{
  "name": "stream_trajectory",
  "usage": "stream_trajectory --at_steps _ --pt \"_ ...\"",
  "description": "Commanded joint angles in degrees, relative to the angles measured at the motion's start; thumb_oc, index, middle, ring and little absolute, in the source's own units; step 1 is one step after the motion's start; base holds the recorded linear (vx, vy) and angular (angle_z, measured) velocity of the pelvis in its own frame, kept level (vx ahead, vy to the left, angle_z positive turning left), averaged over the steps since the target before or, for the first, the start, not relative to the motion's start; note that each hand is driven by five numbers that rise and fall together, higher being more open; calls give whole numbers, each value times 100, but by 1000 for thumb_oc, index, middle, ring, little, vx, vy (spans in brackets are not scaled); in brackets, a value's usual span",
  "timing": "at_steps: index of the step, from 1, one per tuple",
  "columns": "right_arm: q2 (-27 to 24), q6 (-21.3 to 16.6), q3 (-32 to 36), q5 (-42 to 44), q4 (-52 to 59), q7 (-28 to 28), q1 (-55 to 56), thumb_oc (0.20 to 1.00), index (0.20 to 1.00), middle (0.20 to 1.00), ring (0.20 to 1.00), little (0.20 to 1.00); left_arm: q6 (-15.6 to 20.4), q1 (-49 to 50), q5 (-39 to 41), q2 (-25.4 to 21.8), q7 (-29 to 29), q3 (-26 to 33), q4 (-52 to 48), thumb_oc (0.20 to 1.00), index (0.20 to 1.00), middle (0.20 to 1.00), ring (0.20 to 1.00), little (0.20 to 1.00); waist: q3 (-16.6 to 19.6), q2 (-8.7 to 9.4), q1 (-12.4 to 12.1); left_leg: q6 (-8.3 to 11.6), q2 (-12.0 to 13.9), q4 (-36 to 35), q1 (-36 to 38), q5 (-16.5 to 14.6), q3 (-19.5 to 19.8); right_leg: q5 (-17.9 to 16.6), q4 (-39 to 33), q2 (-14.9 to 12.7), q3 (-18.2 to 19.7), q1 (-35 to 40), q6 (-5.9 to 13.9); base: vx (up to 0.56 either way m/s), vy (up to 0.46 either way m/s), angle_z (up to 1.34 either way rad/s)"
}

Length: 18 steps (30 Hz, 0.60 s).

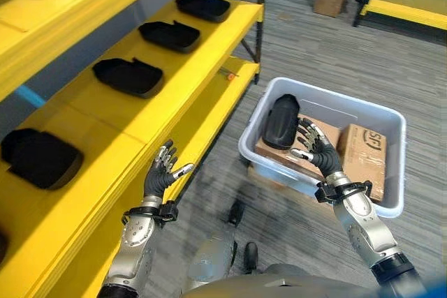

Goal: Move parts from the plastic box to the shelf.

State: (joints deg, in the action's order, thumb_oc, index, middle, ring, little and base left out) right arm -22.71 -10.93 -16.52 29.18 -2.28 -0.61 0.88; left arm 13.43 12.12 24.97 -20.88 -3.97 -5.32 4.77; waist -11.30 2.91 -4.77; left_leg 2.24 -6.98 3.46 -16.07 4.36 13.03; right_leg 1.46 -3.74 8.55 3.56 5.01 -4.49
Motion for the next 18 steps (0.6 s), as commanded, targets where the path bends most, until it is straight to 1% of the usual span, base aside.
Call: stream_trajectory --at_steps 1,2,3,4,5,7,8,9,10,11,12,13,14,15,16,17,18 --pt "47 -181 10 152 516 -152 16 1000 1000 1000 1000 1000 318 -118 -150 -173 145 6 -304 1000 1000 1000 1000 1000 227 -85 124 -36 228 -187 360 375 -346 329 164 -587 -480 90 672 178 106 -55" --pt "47 -179 10 150 521 -150 21 1000 1000 1000 1000 1000 319 -117 -149 -173 145 5 -303 1000 1000 1000 1000 1000 223 -81 111 -39 228 -178 365 364 -360 332 165 -591 -467 97 673 228 154 -46" --pt "57 -144 -18 137 519 -154 9 1000 1000 1000 1000 1000 314 -130 -105 -195 142 -40 -311 1000 1000 1000 1000 1000 293 -67 153 -122 239 -145 477 254 -511 386 217 -652 -351 153 676 135 102 -36" --pt "58 -142 -18 136 521 -153 11 1000 1000 1000 1000 1000 316 -130 -105 -196 142 -41 -309 1000 1000 1000 1000 1000 290 -64 138 -125 240 -141 482 246 -526 388 219 -654 -335 155 677 211 157 -50" --pt "66 -116 -32 121 522 -147 1 1000 1000 1000 1000 1000 313 -128 -102 -222 141 -50 -319 1000 1000 1000 1000 1000 342 -55 156 -193 237 -133 561 166 -617 398 246 -690 -248 181 702 160 117 -45" --pt "151 -69 -78 175 489 -195 -3 1000 1000 1000 1000 1000 301 -131 -68 -271 116 -78 -347 1000 1000 1000 1000 1000 466 -50 212 -332 218 -131 739 -20 -881 435 396 -788 -83 198 817 245 199 -55" --pt "152 -68 -79 174 490 -195 -1 1000 1000 1000 1000 1000 301 -129 -68 -272 117 -78 -346 1000 1000 1000 1000 1000 465 -47 200 -335 220 -133 744 -24 -895 439 400 -791 -70 197 819 217 177 -51" --pt "173 -60 -93 126 498 -210 7 1000 1000 1000 1000 1000 298 -128 -74 -284 99 -80 -359 1000 1000 1000 1000 1000 522 -50 212 -393 194 -153 830 -102 -958 451 495 -837 -23 193 875 211 146 -57" --pt "218 -32 -127 119 506 -232 2 1000 1000 1000 1000 1000 280 -169 -68 -311 62 -78 -367 1000 1000 1000 1000 1000 569 -59 257 -464 190 -177 945 -213 -1050 477 782 -872 48 113 958 209 145 -59" --pt "219 -31 -127 118 507 -231 2 1000 1000 1000 1000 1000 281 -169 -68 -311 62 -77 -366 1000 1000 1000 1000 1000 568 -58 248 -464 191 -179 947 -215 -1059 486 799 -872 58 105 959 203 156 -81" --pt "266 -9 -155 89 486 -241 11 1000 1000 1000 1000 1000 268 -247 -107 -359 8 -77 -379 1000 1000 1000 1000 1000 553 -67 303 -541 208 -175 1041 -329 -1139 472 1371 -864 90 -149 1108 83 77 -54" --pt "267 -8 -155 88 487 -240 10 1000 1000 1000 1000 1000 269 -249 -107 -360 8 -77 -377 1000 1000 1000 1000 1000 555 -64 294 -542 208 -174 1037 -331 -1149 488 1404 -865 100 -171 1109 106 106 -40" --pt "303 8 -182 91 483 -243 7 1000 1000 1000 1000 1000 251 -293 -141 -401 -10 -82 -383 1000 1000 1000 1000 1000 506 -75 341 -586 216 -166 1104 -385 -1193 334 1810 -873 82 -382 1255 60 64 -23" --pt "306 31 -234 86 525 -280 1 1000 1000 1000 1000 1000 245 -321 -155 -477 -22 -74 -415 1000 1000 1000 1000 1000 415 -101 392 -635 244 -174 1227 -434 -1261 18 2411 -874 48 -766 1530 74 82 -35" --pt "296 26 -236 89 561 -305 12 1000 1000 1000 1000 1000 257 -294 -132 -510 -15 -75 -445 1000 1000 1000 1000 1000 350 -134 423 -657 269 -183 1305 -456 -1295 -101 2626 -880 -20 -923 1597 50 52 -46" --pt "295 28 -236 89 563 -305 13 1000 1000 1000 1000 1000 257 -294 -131 -510 -14 -74 -445 1000 1000 1000 1000 1000 346 -133 421 -657 268 -185 1308 -456 -1298 -94 2642 -881 -17 -930 1597 26 48 -45" --pt "307 29 -238 59 563 -283 -2 1000 1000 1000 1000 1000 249 -318 -146 -540 -25 -91 -472 1000 1000 1000 1000 1000 263 -178 439 -671 308 -182 1384 -494 -1333 -124 2826 -947 -228 -1085 1558 75 77 -37"
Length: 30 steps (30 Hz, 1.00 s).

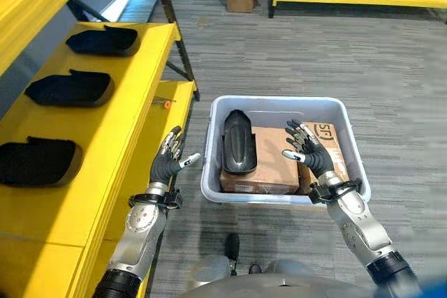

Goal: Move parts from the plastic box to the shelf.

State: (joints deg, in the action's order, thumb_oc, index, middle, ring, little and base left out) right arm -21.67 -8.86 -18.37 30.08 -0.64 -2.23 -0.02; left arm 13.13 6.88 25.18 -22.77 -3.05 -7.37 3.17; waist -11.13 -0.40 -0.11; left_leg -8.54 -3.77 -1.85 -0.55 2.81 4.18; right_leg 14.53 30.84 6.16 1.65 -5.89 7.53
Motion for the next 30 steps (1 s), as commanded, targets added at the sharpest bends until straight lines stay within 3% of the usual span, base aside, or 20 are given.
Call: stream_trajectory --at_steps 1,3,4,5,6,8,11,19,25,27,28,29,30 --pt "282 -154 -117 -21 351 -87 25 1000 1000 1000 1000 1000 250 240 -142 -374 -82 140 -389 1000 1000 1000 1000 1000 201 68 -57 424 53 304 -8 -446 -626 -1225 -914 -1080 -749 -101 190 73 76 -33" --pt "282 -155 -118 -21 349 -87 22 1000 1000 1000 1000 1000 249 240 -141 -373 -82 142 -391 1000 1000 1000 1000 1000 208 60 -53 428 63 300 -20 -435 -621 -1249 -942 -1069 -756 -101 185 77 1 -47" --pt "302 -148 -203 4 273 -94 -122 1000 1000 1000 1000 1000 234 387 -39 -340 -17 214 -449 1000 1000 1000 1000 1000 242 29 -176 525 184 174 144 -524 -869 -1295 -1835 -1399 -1612 -169 -32 101 -46 -47" --pt "303 -149 -204 4 270 -94 -123 1000 1000 1000 1000 1000 234 387 -38 -340 -15 215 -449 1000 1000 1000 1000 1000 241 20 -176 529 195 168 152 -525 -867 -1317 -1878 -1383 -1619 -144 -35 176 -133 -73" --pt "268 -119 -186 -22 309 -116 12 1000 1000 1000 1000 1000 216 479 -26 -311 38 237 -396 1000 1000 1000 1000 1000 221 117 -125 571 135 196 209 -565 -768 -1358 -2361 -1190 -1361 25 -28 72 -88 -75" --pt "242 -102 -192 -7 307 -141 55 1000 1000 1000 1000 1000 193 515 -87 -305 80 233 -370 1000 1000 1000 1000 1000 273 166 -121 578 125 184 191 -547 -754 -1407 -2508 -1154 -1261 92 -55 67 -126 -53" --pt "133 -99 -157 100 431 -172 162 1000 1000 1000 1000 1000 206 595 -53 -161 108 252 -393 1000 1000 1000 1000 1000 489 214 -103 684 166 42 179 -491 -760 -1470 -3105 -987 -1276 443 -148 85 -150 47" --pt "7 -86 -114 259 483 -193 204 1000 1000 1000 1000 1000 122 604 5 -122 166 145 -370 1000 1000 1000 1000 1000 445 253 -70 834 302 370 41 -575 -655 -1336 -3160 -860 -1287 612 -315 20 -105 3" --pt "-121 -147 -56 300 518 -156 143 1000 1000 1000 1000 1000 122 461 -57 -119 165 76 -358 1000 1000 1000 1000 1000 125 289 -104 1084 202 1506 -572 -638 -464 -1247 -3107 -925 -1513 635 -439 -46 -80 41" --pt "-153 -151 -84 270 486 -121 61 1000 1000 1000 1000 1000 101 459 -38 -123 136 118 -388 1000 1000 1000 1000 1000 68 321 -153 1139 302 1562 -641 -590 -260 -1249 -3085 -936 -1446 603 -460 18 21 20" --pt "-178 -158 -59 281 479 -107 61 1000 1000 1000 1000 1000 105 504 -4 -127 145 138 -436 1000 1000 1000 1000 1000 78 389 -149 1158 655 1321 -592 -533 -228 -1231 -3084 -1027 -1393 594 -425 52 47 -2" --pt "-178 -158 -60 281 478 -107 62 1000 1000 1000 1000 1000 104 507 -3 -127 145 138 -437 1000 1000 1000 1000 1000 74 390 -157 1163 659 1297 -569 -527 -235 -1227 -3080 -1024 -1385 600 -427 69 93 -13" --pt "-183 -178 -54 286 460 -83 51 1000 1000 1000 1000 1000 122 497 7 -137 112 130 -450 1000 1000 1000 1000 1000 68 413 -161 1194 908 1127 -576 -382 -186 -1215 -3059 -1097 -1366 572 -399 9 183 -19"
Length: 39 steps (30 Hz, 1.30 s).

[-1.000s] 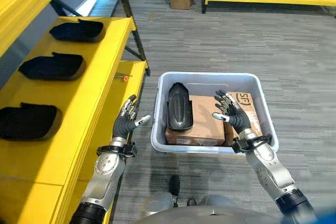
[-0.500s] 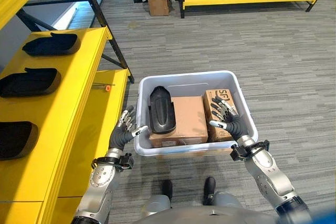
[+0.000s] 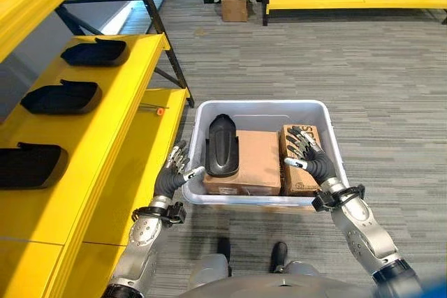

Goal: Move parts from the plastic box to the shelf.

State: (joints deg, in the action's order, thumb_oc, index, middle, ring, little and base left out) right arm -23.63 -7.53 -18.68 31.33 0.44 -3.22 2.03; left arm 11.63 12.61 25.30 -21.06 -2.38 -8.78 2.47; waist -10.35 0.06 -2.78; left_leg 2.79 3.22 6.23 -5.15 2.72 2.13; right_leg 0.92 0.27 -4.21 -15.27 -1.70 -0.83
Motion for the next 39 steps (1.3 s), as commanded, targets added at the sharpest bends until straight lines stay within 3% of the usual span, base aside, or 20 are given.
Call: stream_trajectory --at_steps 1,2,4,8,10,19,30,39 --pt "-22 -367 16 177 339 100 -172 1000 1000 1000 1000 1000 293 -177 20 -331 -68 256 -383 1000 1000 1000 1000 1000 -61 335 169 143 839 -211 -196 131 70 195 45 -190 361 49 519 8 179 -17" --pt "-25 -368 17 177 338 101 -173 1000 1000 1000 1000 1000 295 -183 18 -328 -70 252 -378 1000 1000 1000 1000 1000 -59 327 167 155 853 -270 -170 163 67 204 58 -179 360 40 511 -12 219 0" --pt "-52 -394 18 165 339 141 -190 1000 1000 1000 1000 1000 321 -309 42 -320 -102 220 -344 1000 1000 1000 1000 1000 -117 175 225 318 1094 -588 -123 573 -47 208 65 -220 370 -35 583 0 230 8" --pt "-82 -373 -51 48 321 76 -135 1000 1000 1000 1000 1000 411 -521 77 -260 -10 120 -327 1000 1000 1000 1000 1000 -133 -38 284 337 871 -556 -31 118 -206 -53 -37 -428 565 -101 746 54 336 -16" --pt "-14 -391 11 157 518 18 35 1000 1000 1000 1000 1000 467 -745 8 -364 -21 46 -336 1000 1000 1000 1000 1000 -240 23 342 291 670 -496 -65 -51 -470 -244 -139 -662 651 -147 868 60 336 5" --pt "11 -515 -260 71 870 68 -289 1000 1000 1000 1000 1000 627 -2074 -717 -493 -617 -510 101 1000 1000 1000 1000 1000 -608 406 524 209 411 -546 -632 -78 -898 -872 -523 -908 911 -895 1088 -59 137 -19" --pt "101 -606 -656 147 949 285 -746 1000 1000 1000 1000 1000 631 -3339 -1217 -177 -1404 -967 931 1000 1000 1000 1000 1000 -885 695 717 295 546 -715 -1032 177 -1112 -1045 -527 -752 1149 -1587 1150 -28 -7 -17" --pt "134 -713 -732 165 1076 475 -870 1000 1000 1000 1000 1000 617 -3775 -1277 -72 -2113 -613 1434 1000 1000 1000 1000 1000 -1088 925 864 382 699 -865 -1170 321 -1315 -1165 -527 -534 1332 -1984 1169 -25 -50 -13"
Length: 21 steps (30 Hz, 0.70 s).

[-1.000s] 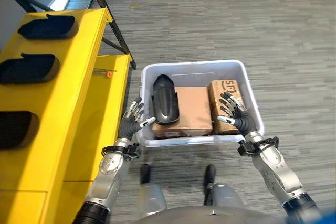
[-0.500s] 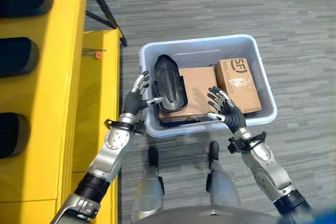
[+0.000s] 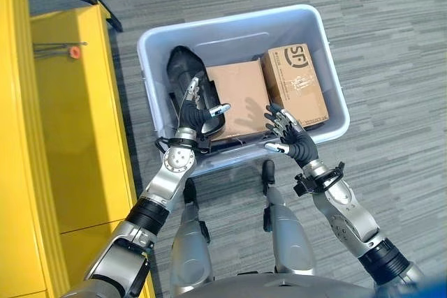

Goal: Move parts from the plastic box to the shelf.

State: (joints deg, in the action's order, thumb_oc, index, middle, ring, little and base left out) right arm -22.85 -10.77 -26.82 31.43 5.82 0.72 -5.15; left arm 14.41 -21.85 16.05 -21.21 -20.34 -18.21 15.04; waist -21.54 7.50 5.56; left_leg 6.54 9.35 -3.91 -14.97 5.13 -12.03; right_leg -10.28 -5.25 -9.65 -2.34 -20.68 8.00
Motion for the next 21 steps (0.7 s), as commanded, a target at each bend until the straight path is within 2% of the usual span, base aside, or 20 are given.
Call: stream_trajectory --at_steps 1,11,21 --pt "52 -401 82 160 556 100 -150 1000 1000 1000 1000 1000 338 -344 -367 -59 -401 400 220 1000 1000 1000 1000 1000 25 218 42 10 107 148 -193 87 84 -57 25 28 48 -119 285 -7 -30 -18" --pt "-13 -513 64 230 736 124 -74 1000 1000 1000 1000 1000 436 -586 -273 -41 -936 828 573 1000 1000 1000 1000 1000 -85 485 165 76 209 85 -262 153 12 -110 25 154 100 -298 268 -17 -45 -11" --pt "-60 -626 64 340 799 129 38 1000 1000 1000 1000 1000 404 -924 -631 -157 -1343 871 714 1000 1000 1000 1000 1000 -178 602 228 90 216 135 -385 141 43 -141 25 167 90 -388 283 -1 -2 0"
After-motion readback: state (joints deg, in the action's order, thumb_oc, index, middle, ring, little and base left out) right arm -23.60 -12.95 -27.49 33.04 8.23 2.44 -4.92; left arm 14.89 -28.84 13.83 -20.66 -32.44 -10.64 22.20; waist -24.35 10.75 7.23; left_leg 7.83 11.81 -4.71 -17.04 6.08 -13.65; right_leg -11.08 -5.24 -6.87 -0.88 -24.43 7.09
